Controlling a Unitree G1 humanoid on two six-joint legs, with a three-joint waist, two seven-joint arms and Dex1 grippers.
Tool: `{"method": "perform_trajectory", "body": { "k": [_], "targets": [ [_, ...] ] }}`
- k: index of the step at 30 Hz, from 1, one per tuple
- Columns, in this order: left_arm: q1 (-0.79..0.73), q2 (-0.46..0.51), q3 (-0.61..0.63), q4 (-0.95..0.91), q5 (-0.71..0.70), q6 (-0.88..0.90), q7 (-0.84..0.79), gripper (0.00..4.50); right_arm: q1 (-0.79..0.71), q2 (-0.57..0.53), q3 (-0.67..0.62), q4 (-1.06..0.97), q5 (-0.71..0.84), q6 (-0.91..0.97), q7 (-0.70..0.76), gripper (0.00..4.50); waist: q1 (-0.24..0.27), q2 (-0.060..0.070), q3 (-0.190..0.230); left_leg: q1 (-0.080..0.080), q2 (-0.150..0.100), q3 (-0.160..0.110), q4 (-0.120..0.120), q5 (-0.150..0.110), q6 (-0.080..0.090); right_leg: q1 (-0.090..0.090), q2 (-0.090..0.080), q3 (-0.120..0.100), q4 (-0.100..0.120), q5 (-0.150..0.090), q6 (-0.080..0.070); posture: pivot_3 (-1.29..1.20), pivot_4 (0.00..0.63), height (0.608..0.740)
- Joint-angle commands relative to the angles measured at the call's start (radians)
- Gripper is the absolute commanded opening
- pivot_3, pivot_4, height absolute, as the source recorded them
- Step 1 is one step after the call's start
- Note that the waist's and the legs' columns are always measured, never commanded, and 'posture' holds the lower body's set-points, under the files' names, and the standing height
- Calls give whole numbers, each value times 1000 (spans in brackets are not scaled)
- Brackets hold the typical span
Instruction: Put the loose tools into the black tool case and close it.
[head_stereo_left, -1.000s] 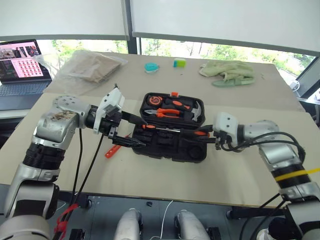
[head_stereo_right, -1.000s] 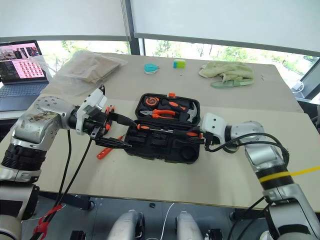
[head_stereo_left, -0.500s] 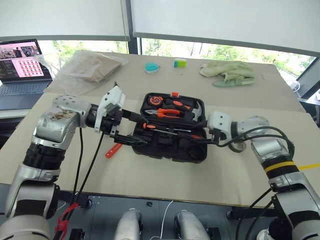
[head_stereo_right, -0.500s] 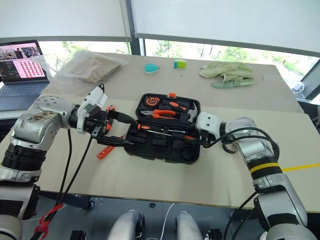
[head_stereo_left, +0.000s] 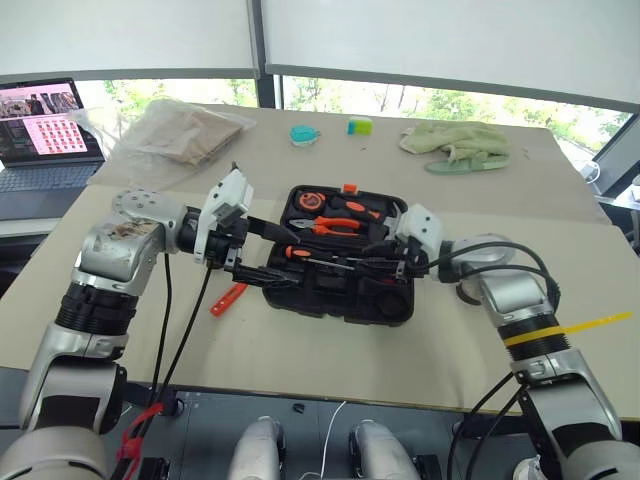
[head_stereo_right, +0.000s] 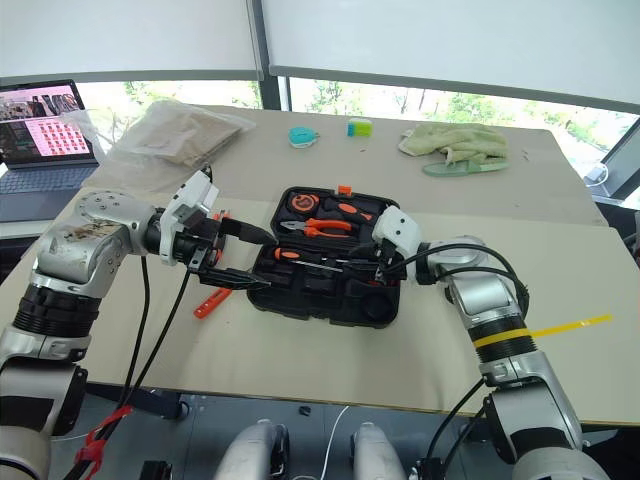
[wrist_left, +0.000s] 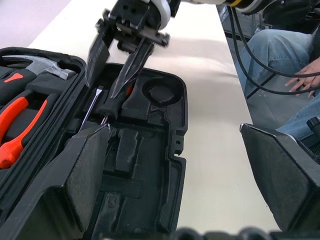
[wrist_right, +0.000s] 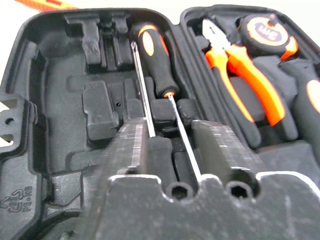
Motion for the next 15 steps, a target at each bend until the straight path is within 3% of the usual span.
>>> {"method": "perform_trajectory", "body": {
  "k": [1,11,15],
  "targets": [
    [-36,-3,2,-1,6,-19,-7,4500,-6,8,5,-14,-12,19,-9,52,0,0,0,0,0,0,0,0,0,0,0,0,0,0,0,0,150,740],
    [-34,-8,-3,8,11,-32,-4,4500,-28,3,193,46,-212,69,-20,52,-2,0,0,3,1,0,0,0,0,2,1,0,1,0,0,0,150,740],
    [-26,-9,-6,4,15,-39,2,4500,-41,16,209,31,-232,90,-25,52,-3,-1,-1,5,1,0,0,0,0,4,1,0,1,0,-1,0,150,740]
  ]
}}
